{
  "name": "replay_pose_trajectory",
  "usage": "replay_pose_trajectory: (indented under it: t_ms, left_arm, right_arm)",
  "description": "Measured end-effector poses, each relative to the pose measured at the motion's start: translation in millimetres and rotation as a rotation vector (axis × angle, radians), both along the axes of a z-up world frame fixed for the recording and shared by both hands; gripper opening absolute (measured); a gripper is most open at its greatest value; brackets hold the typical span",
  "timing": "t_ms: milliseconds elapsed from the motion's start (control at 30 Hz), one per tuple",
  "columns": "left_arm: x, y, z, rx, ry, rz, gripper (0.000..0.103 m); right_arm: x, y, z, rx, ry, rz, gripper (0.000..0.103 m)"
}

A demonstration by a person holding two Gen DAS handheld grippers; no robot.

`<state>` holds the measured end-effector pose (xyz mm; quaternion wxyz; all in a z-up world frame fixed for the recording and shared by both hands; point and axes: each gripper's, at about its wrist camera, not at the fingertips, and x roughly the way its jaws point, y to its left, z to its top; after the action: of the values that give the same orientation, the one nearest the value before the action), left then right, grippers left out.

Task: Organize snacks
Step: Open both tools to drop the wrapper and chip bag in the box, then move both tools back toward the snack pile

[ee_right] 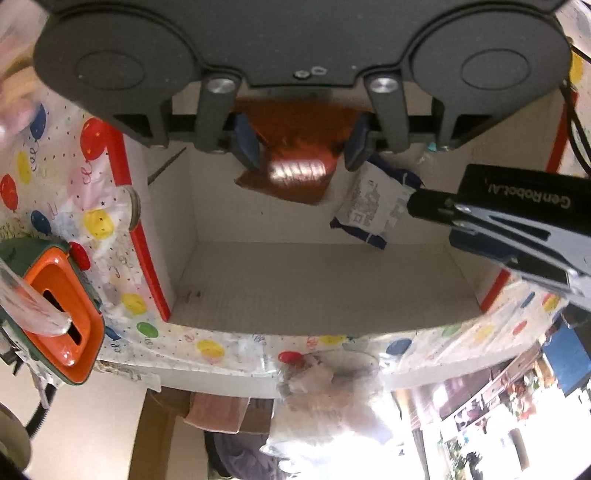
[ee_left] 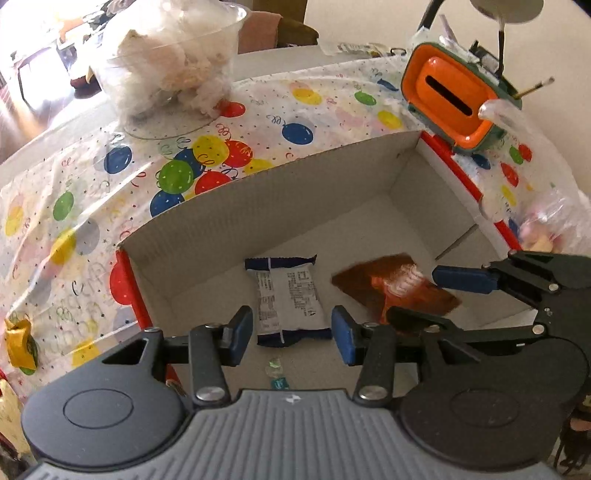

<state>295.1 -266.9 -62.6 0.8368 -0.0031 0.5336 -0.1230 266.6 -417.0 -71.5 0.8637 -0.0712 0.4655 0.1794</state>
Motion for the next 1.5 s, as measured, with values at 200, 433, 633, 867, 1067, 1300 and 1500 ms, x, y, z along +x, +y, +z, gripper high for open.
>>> replay_pose_trajectory:
  t_ms: [200, 433, 633, 867, 1067, 1300, 1500]
  left_arm:
    - [-15.3, 11.1, 17.0, -0.035, -0.070, 0.009, 0.059]
    - [-41.5, 32.4, 45.6, -0.073, -0.170, 0.009, 0.072]
    - [-65.5, 57.9, 69.0, -0.086, -0.262, 0.010, 0.080]
    - [-96.1, 99.0, 79.2, -0.088, -0.352, 0.052, 0.082]
    - [-120.8, 141.6, 77.0, -0.106, -0.370, 0.125, 0.086]
    - [-146.4, 199.4, 63.2, -0.104, -0.314, 0.182, 0.086]
    - [-170.2, 254.6, 53.4, -0.080, -0.290, 0.258, 0.086]
  right_arm:
    - [-17.3, -3.0, 20.7, 0.045, -0.037, -0.027, 0.062]
    - [-43.1, -2.4, 53.6, 0.084, -0.102, -0.056, 0.075]
    - [-59.8, 8.0, 75.7, 0.128, -0.149, -0.092, 0.084]
    - [-75.4, 31.3, 87.6, 0.163, -0.176, -0.105, 0.100]
    - [-89.7, 62.8, 91.4, 0.177, -0.193, -0.085, 0.103]
    - [-99.9, 111.7, 87.2, 0.153, -0.180, -0.028, 0.103]
    - [-106.0, 155.3, 84.3, 0.153, -0.177, 0.020, 0.103]
